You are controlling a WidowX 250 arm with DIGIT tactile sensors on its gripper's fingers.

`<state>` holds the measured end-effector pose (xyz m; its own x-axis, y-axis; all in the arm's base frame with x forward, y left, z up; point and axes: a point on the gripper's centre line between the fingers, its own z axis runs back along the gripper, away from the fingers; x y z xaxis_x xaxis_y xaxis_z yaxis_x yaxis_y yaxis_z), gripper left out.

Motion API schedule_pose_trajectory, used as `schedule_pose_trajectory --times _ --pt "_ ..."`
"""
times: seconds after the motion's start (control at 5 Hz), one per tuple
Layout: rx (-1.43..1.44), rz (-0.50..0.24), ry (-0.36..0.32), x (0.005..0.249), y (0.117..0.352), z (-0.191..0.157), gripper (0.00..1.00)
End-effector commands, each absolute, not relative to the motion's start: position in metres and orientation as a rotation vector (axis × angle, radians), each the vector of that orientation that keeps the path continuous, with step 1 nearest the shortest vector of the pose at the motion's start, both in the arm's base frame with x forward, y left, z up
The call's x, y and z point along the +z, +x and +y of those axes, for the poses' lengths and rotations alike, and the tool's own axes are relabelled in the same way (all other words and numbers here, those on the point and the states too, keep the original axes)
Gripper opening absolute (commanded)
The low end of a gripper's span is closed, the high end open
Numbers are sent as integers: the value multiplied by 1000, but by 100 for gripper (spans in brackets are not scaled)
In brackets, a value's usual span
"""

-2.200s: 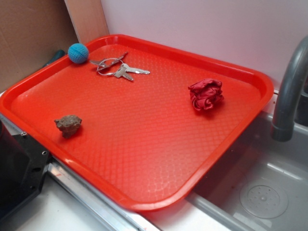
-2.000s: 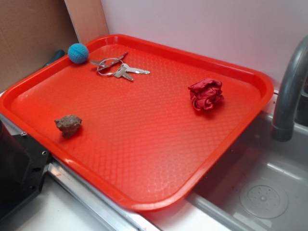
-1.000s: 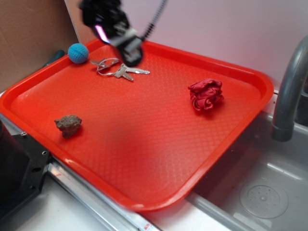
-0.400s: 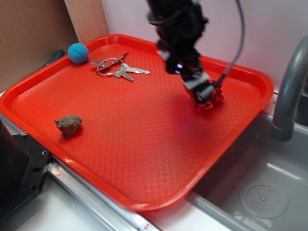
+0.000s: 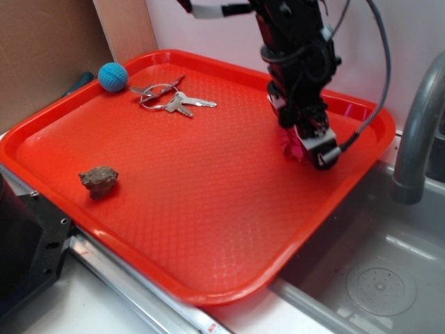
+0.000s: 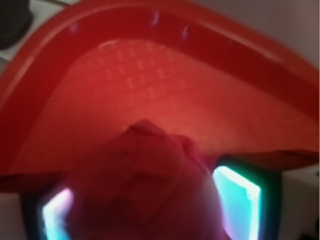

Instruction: Grab the red paper.

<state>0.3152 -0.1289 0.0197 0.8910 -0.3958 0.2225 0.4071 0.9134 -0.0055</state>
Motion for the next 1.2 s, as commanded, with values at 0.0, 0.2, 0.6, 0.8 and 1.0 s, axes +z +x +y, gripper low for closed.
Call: schedule_pose_trajectory --times 0.0,0.2,0.6,0.8,1.0 --pt "-377 -205 -44 45 317 -123 0" --pt "-260 -150 -39 95 289 -96 0" --pt "52 -100 -38 196 214 -23 0" --pt "282 -121 -39 242 180 12 0" --pt "303 -144 -25 243 176 17 0"
